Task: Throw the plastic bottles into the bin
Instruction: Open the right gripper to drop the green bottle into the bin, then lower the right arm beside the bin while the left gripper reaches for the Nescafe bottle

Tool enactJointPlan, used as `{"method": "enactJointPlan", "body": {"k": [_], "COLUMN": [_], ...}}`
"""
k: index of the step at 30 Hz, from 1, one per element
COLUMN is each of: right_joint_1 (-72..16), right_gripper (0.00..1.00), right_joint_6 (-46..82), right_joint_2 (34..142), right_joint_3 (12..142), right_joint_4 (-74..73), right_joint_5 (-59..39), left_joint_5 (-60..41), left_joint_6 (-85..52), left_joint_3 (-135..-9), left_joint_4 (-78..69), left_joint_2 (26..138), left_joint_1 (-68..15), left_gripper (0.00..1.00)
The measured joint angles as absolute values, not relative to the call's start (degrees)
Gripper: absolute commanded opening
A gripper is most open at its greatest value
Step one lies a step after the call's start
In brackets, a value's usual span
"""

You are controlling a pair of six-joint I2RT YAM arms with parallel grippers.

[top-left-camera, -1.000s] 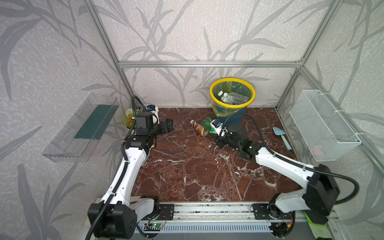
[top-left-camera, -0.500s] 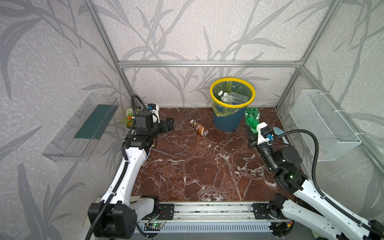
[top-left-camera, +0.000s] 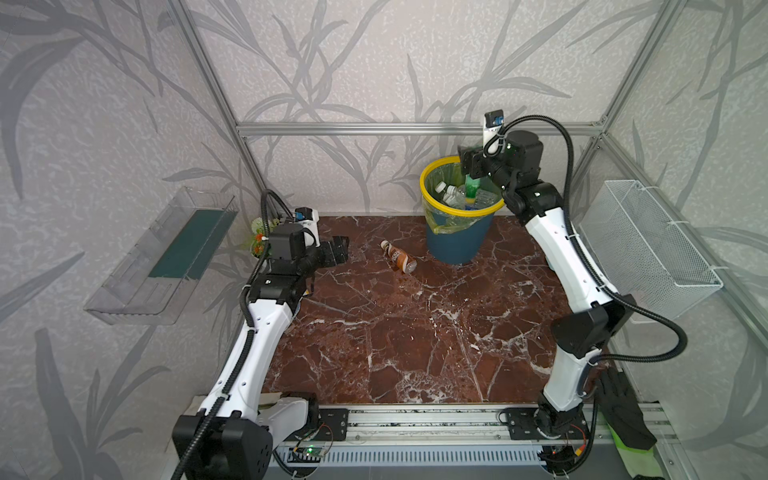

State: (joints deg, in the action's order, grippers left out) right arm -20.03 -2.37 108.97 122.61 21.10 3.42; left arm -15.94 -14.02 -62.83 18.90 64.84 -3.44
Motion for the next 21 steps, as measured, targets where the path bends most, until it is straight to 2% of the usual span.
{"method": "enactJointPlan", "body": {"k": [5,18,21], "right_joint_1": [-19.42,-17.34,-17.34], "right_gripper": [0.98,0.97,0.97], "right_joint_6": [0.19,1.98,1.98], "right_joint_2": [102.15,78.02,74.04], "right_joint_3": [102.13,82.74,76.44], "right_joint_4": [19.11,3.86,2.35], "right_joint_5": [1.98,1.50,1.65], "left_joint_5": [-15.44,-14.98,-14.37], "left_joint_6": [-13.45,-13.10,-13.04], "left_joint_3": [-62.83,-62.83,-62.92], "left_joint_4": [18.94,19.33,19.81], "left_joint_2": [64.60,65.45,66.78], "left_joint_1": [-4.21,-5.67,-7.11], "left_gripper": [0.89,0.89,0.93]}}
